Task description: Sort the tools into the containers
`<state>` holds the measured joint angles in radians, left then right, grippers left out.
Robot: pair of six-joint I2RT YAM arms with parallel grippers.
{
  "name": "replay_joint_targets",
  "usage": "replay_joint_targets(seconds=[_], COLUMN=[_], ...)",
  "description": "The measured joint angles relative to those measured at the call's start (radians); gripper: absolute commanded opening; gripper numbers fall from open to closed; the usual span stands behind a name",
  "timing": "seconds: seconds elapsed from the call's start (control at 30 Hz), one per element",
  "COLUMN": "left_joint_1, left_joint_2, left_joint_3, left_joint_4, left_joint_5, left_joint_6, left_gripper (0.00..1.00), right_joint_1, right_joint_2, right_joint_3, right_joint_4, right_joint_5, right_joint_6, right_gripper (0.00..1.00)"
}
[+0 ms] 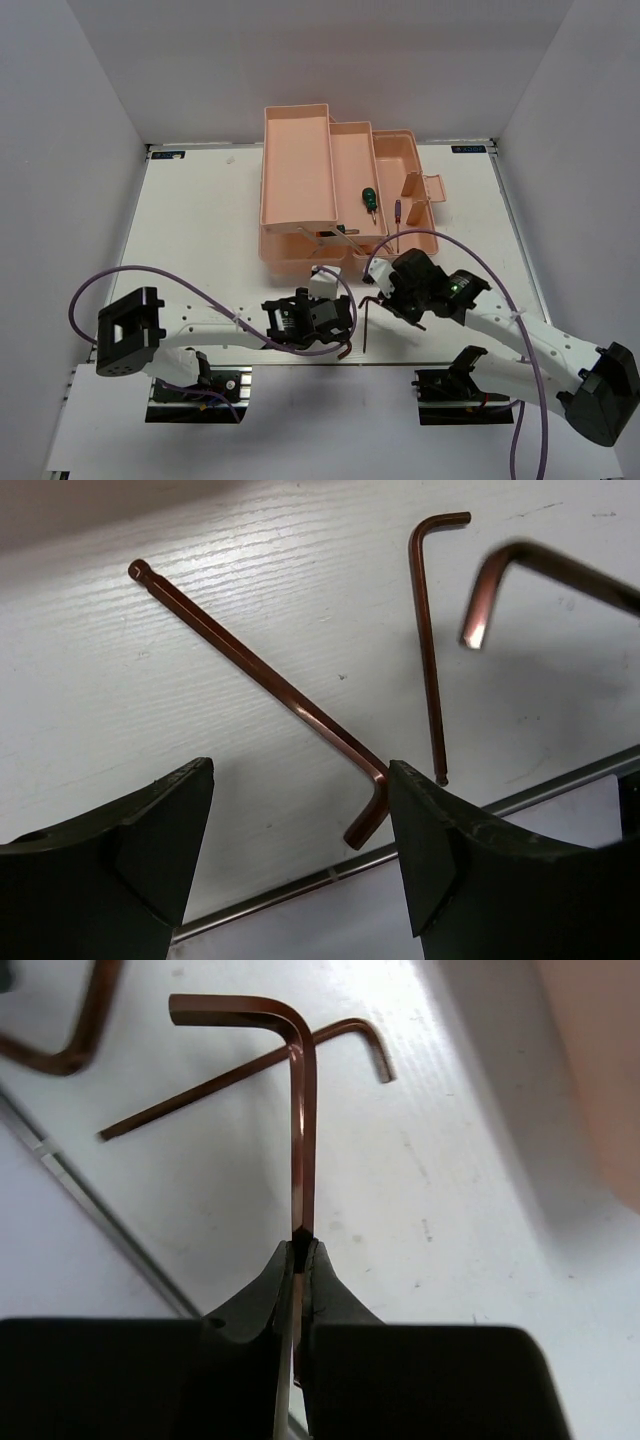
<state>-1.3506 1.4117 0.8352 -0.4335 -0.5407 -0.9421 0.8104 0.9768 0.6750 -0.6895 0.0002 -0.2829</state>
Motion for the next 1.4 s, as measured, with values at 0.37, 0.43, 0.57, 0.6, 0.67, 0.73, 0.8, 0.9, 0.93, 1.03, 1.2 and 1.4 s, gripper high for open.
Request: replay_joint_targets(seconds=[0.37,0.43,0.57,0.6,0.67,0.73,0.8,0.9,0.93,1.03,1.2,1.4], left_joint_1=[-0.007,-0.008,-0.015,-0.016,-0.018,-0.018,-0.018,-0.022,-0.024,-0.028,-0.035,-0.035], left_joint_2=[-0.009,-0.032,-0.079,-0.089,-0.101,-0.101,-0.101,-0.102,-0.103,-0.113,-0.122,-0.123], left_joint_3=[-0.034,-0.053,-0.084,-0.093,-0.112,-0.12,-0.122,-0.122,-0.125,-0.144,-0.159,-0.166], left_joint_4=[-0.01,-0.012,-0.003,0.002,0.01,0.018,0.02,0.025,0.028,0.037,0.042,0.07], left_joint_5=[-0.027,-0.033,-0.058,-0.061,-0.068,-0.071,-0.074,-0.077,-0.077,-0.077,-0.085,-0.114], left_joint_6=[-0.173,-0.191,-0.232,-0.239,-0.251,-0.259,-0.269,-0.286,-0.291,-0.307,-0.32,-0.324], left_gripper=[0.81,0.81,0.79,0.79,0.79,0.79,0.79,0.79,0.79,0.79,0.79,0.82], right_joint_1=[-0.015,-0.017,-0.018,-0.018,-0.017,-0.017,-0.017,-0.017,-0.017,-0.018,-0.019,-0.029], right_joint_2=[-0.019,-0.019,0.013,0.041,0.117,0.203,0.304,0.459,0.5,0.616,0.795,0.905], right_joint_3=[0.298,0.351,0.443,0.474,0.544,0.622,0.716,0.89,0.938,1.08,1.286,1.301], right_joint_4=[-0.159,-0.153,-0.116,-0.1,-0.066,-0.027,0.014,0.057,0.077,0.126,0.147,0.161], right_joint_5=[-0.19,-0.181,-0.14,-0.133,-0.121,-0.107,-0.092,-0.069,-0.061,-0.036,0.006,0.019], right_joint_6=[-0.096,-0.1,-0.109,-0.11,-0.109,-0.1,-0.081,-0.027,-0.009,0.051,0.142,0.202], right_gripper=[0.0,0.0,0.0,0.0,0.0,0.0,0.0,0.0,0.0,0.0,0.04,0.57])
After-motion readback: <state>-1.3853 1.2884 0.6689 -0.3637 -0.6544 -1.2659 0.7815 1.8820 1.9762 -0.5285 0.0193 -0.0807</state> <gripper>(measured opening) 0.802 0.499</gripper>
